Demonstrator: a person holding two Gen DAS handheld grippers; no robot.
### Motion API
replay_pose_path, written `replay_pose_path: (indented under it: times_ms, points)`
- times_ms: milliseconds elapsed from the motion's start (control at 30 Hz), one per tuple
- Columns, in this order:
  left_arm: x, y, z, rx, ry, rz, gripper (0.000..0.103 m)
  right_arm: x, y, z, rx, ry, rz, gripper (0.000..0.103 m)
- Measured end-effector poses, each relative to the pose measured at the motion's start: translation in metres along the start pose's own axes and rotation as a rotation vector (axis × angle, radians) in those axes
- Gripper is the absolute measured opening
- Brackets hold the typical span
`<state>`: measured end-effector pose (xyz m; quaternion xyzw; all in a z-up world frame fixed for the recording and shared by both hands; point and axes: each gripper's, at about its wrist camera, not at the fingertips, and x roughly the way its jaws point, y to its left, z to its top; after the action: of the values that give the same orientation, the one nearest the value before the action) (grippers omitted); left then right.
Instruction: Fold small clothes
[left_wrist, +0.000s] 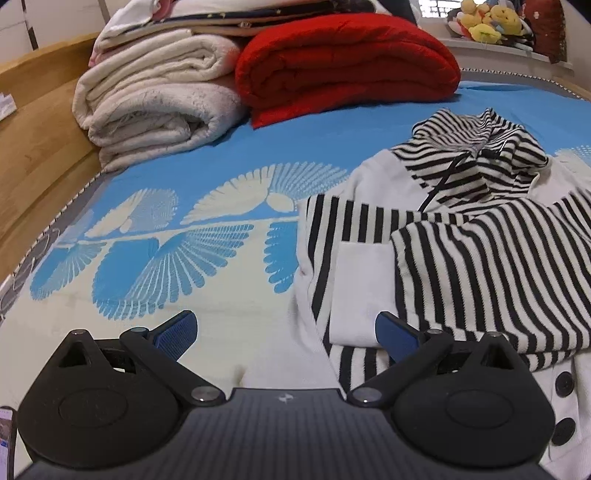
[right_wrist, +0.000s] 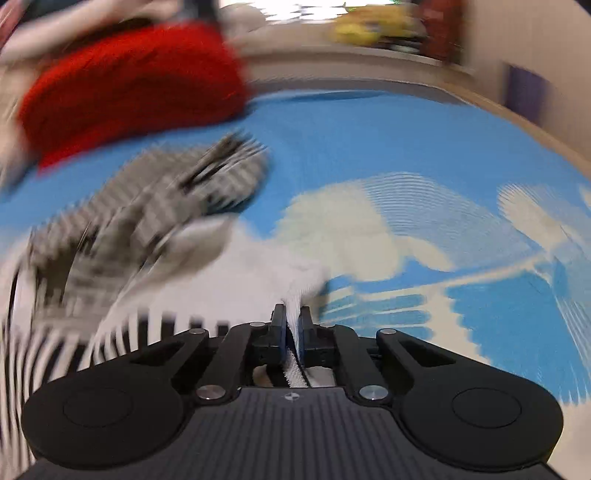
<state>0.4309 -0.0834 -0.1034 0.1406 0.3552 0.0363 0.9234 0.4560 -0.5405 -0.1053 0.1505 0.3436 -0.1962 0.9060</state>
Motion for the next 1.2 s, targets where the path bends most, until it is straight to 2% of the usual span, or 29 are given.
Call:
replay_pose_path:
  times_ms: [33,100,200,233,300,333,367,433,500,633,767,833,900,1000,1100,1200]
  points:
    - [0.001,0.001,0.0,-0.009,0.008,-0.001,0.103,0.005,-0.015,0.001,0.083,0.025,0.002,0.005]
    - [0.002,0.004,0.0,-0.033,0.023,-0.007,0.103,0.014,-0.026,-0.003,0.12,0.067,0.005,0.005]
    - [0.002,0.007,0.0,-0.05,0.025,-0.007,0.103,0.011,-0.002,-0.009,-0.033,0.026,-0.037,0.008]
    - [0.002,0.007,0.0,-0.053,0.024,-0.005,0.103,0.008,0.004,-0.011,-0.064,0.02,-0.041,0.015]
    - [0.002,0.008,0.001,-0.057,0.027,-0.009,0.103,-0.004,0.012,-0.008,-0.075,-0.003,-0.074,0.043]
    - [0.003,0.008,0.001,-0.059,0.03,-0.012,0.103,-0.017,0.01,-0.007,-0.066,-0.037,-0.085,0.063]
    - [0.003,0.009,0.001,-0.061,0.031,-0.014,0.103,-0.029,0.01,-0.009,-0.057,-0.072,-0.084,0.068]
    - [0.002,0.01,0.002,-0.064,0.03,-0.018,0.103,-0.06,0.01,-0.012,-0.075,-0.104,-0.04,0.069]
    - [0.001,0.011,0.002,-0.07,0.03,-0.025,0.103,-0.092,0.01,-0.025,-0.086,-0.097,0.013,0.07]
    - [-0.005,0.013,0.003,-0.085,0.029,-0.044,0.103,-0.14,0.009,-0.063,-0.083,-0.013,0.108,0.072]
    - [-0.016,0.016,0.003,-0.085,0.018,-0.069,0.103,-0.181,0.006,-0.111,-0.108,0.089,0.137,0.073]
    - [-0.024,0.016,0.001,-0.065,0.005,-0.078,0.103,-0.203,0.008,-0.128,-0.14,0.126,0.129,0.073]
    - [-0.034,0.019,-0.004,-0.046,-0.008,-0.082,0.103,-0.222,0.004,-0.143,-0.157,0.126,0.109,0.076]
    - [-0.052,0.033,-0.022,-0.038,0.005,-0.101,0.103,-0.247,-0.007,-0.165,-0.153,0.147,0.064,0.083]
    - [-0.07,0.053,-0.054,-0.051,0.07,-0.125,0.103,-0.262,-0.025,-0.195,-0.11,0.163,0.024,0.086]
    - [-0.085,0.073,-0.085,-0.067,0.133,-0.154,0.103,-0.265,-0.042,-0.223,-0.057,0.217,-0.045,0.086]
